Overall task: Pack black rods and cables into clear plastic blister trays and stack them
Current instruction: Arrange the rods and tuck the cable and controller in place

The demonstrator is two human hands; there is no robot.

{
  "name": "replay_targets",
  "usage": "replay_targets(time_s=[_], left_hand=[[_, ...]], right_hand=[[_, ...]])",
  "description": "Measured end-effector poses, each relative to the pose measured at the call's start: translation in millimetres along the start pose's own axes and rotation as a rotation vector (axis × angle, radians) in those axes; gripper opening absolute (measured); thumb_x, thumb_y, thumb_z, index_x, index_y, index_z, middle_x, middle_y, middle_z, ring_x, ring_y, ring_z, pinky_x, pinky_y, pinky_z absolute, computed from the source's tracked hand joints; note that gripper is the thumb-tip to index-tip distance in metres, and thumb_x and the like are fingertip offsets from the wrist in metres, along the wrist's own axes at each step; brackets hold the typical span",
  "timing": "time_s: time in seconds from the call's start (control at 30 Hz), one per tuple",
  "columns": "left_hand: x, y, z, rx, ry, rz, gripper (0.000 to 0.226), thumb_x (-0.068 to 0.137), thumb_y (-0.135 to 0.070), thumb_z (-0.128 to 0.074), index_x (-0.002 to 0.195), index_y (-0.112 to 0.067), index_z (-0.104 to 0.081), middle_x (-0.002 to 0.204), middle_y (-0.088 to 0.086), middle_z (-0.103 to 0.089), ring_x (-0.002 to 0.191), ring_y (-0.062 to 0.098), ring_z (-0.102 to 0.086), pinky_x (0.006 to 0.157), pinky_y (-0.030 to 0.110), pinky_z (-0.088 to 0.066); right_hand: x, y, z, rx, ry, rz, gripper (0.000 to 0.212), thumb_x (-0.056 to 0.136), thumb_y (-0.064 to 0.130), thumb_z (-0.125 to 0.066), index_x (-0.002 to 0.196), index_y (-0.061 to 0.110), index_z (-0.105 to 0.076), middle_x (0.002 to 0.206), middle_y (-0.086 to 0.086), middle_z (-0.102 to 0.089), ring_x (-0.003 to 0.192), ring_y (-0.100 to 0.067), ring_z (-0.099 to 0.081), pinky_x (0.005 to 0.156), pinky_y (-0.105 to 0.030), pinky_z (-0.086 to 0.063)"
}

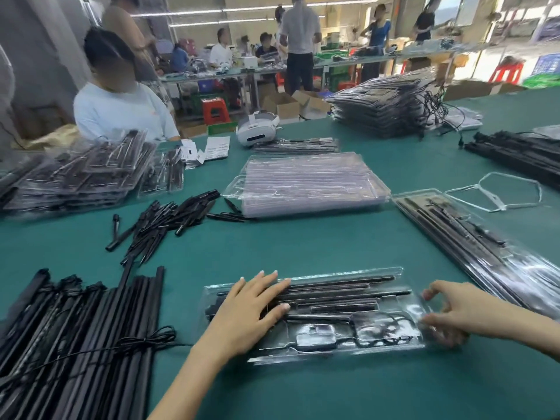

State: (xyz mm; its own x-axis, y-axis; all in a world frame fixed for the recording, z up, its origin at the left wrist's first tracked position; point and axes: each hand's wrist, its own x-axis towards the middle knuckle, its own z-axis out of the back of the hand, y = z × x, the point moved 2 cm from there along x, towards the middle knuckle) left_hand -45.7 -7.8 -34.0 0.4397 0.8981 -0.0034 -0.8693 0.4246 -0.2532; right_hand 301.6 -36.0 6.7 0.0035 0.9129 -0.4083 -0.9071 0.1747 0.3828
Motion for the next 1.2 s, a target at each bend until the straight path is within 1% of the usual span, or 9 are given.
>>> replay_targets(time_s=[0.07,0.1,0.17,0.27,0.37,0.5,0.67,0.87,1.2], left_hand=[[-0.4,0.1,-1.7,0.020,-0.021,0.006,0.050,0.097,-0.057,-0.024,0.145,-0.051,-0.013,0.157,-0.023,-0.006,0.144,-0.002,0.003,0.117,0.026,0.009],[-0.7,0.1,-2.8,0.032,-0.024,0.008,0.050,0.098,-0.057,-0.023,0.146,-0.051,-0.012,0.157,-0.023,-0.004,0.144,-0.002,0.005,0.117,0.028,0.010],[-1.5,0.1,-6.1,0.053,-0.016,0.015,0.050,0.097,-0.057,-0.021,0.145,-0.052,-0.007,0.156,-0.024,0.001,0.143,-0.002,0.010,0.118,0.033,0.013],[-3.0,-0.5,-9.9,0.071,-0.019,0.023,0.049,0.097,-0.058,-0.016,0.142,-0.053,0.005,0.154,-0.025,0.007,0.142,-0.002,0.016,0.117,0.038,0.014],[-3.9,-1.5,-12.2,0.106,-0.032,0.017,0.050,0.097,-0.058,-0.013,0.141,-0.052,0.009,0.153,-0.024,0.013,0.142,0.000,0.018,0.118,0.040,0.013],[-5.3,-3.7,-13.3,0.117,-0.057,0.015,0.049,0.098,-0.055,-0.013,0.139,-0.051,0.014,0.154,-0.022,0.017,0.143,0.003,0.019,0.117,0.039,0.014],[-5.9,-4.4,-14.4,0.091,-0.077,0.020,0.049,0.099,-0.055,-0.014,0.139,-0.052,0.012,0.155,-0.020,0.012,0.144,0.004,0.015,0.117,0.039,0.013],[-3.9,-4.0,-13.9,0.078,-0.061,0.032,0.052,0.099,-0.054,-0.018,0.147,-0.049,0.000,0.158,-0.019,0.006,0.145,0.003,0.010,0.118,0.040,0.012],[-3.7,0.0,-13.4,0.039,-0.074,0.037,0.053,0.095,-0.060,-0.020,0.146,-0.053,-0.005,0.157,-0.022,-0.003,0.144,0.000,0.004,0.117,0.036,0.012]], right_hand=[[-0.3,13.7,8.3,-0.480,-0.136,-0.002,0.045,0.090,0.053,-0.053,0.120,0.020,-0.047,0.101,0.000,-0.068,0.093,-0.014,-0.067,0.080,-0.027,-0.050],[0.2,23.7,9.8,-0.579,-0.233,0.046,0.050,0.091,0.056,-0.049,0.128,0.023,-0.043,0.118,0.000,-0.061,0.110,-0.016,-0.059,0.090,-0.028,-0.047],[3.6,47.3,4.5,-0.443,-0.327,0.236,0.063,0.089,0.058,-0.051,0.141,0.029,-0.031,0.141,0.001,-0.041,0.132,-0.017,-0.038,0.104,-0.032,-0.037],[13.9,81.0,-18.0,-0.219,-0.191,0.394,0.087,0.077,0.067,-0.061,0.146,0.044,-0.014,0.158,-0.002,-0.008,0.146,-0.020,-0.005,0.116,-0.043,-0.020],[36.4,104.4,-43.6,-0.194,-0.015,0.358,0.100,0.069,0.074,-0.062,0.146,0.052,-0.001,0.160,-0.006,0.011,0.147,-0.022,0.014,0.117,-0.051,-0.005],[59.5,126.5,-56.2,-0.284,0.086,0.309,0.112,0.064,0.075,-0.067,0.146,0.052,0.007,0.158,-0.009,0.022,0.144,-0.025,0.025,0.112,-0.060,0.007],[67.9,128.0,-56.4,-0.340,0.173,0.259,0.123,0.056,0.079,-0.069,0.147,0.049,0.007,0.159,-0.008,0.020,0.145,-0.027,0.023,0.111,-0.062,0.011],[67.2,131.7,-61.7,-0.337,0.178,0.237,0.122,0.056,0.075,-0.072,0.148,0.047,0.002,0.159,-0.007,0.020,0.144,-0.027,0.024,0.109,-0.062,0.015],[68.9,132.1,-60.1,-0.351,0.223,0.237,0.119,0.058,0.073,-0.072,0.147,0.048,0.002,0.159,-0.006,0.018,0.146,-0.025,0.019,0.109,-0.062,0.015]])
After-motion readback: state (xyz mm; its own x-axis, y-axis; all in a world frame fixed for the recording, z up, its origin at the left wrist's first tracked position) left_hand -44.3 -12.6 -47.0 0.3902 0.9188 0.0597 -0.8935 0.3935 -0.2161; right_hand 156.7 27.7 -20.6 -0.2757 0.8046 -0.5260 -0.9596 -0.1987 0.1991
